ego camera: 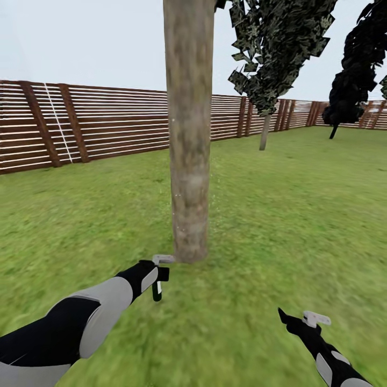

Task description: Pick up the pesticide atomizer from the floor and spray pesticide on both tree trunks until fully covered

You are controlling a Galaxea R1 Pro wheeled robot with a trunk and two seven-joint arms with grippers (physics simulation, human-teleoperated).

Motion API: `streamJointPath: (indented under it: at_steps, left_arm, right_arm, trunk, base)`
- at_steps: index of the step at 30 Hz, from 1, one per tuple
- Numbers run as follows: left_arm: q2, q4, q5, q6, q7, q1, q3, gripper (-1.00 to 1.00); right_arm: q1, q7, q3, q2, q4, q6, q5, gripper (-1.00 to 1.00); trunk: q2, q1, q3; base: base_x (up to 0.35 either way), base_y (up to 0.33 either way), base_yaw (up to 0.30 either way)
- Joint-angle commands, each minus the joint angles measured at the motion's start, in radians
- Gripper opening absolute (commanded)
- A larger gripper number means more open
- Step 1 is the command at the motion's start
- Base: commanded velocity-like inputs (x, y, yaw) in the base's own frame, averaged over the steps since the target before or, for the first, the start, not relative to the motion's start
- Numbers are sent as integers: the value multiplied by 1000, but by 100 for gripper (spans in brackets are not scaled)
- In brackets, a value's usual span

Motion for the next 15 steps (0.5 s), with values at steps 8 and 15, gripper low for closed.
streamJointPath:
  at_steps: [8, 15]
  left_arm:
    - [-11, -254, -2, 85, 6, 6, 0, -100]
    - [-14, -578, -5, 453, 6, 1, -1, -100]
  right_arm:
    - [0, 0, 0, 0, 0, 0, 0, 100]
    - [0, 0, -1, -3, 0, 1, 0, 100]
  trunk:
    - [0, 0, 0]
    - [0, 0, 0]
  base:
    - [0, -11, 49]
    - [0, 0, -46]
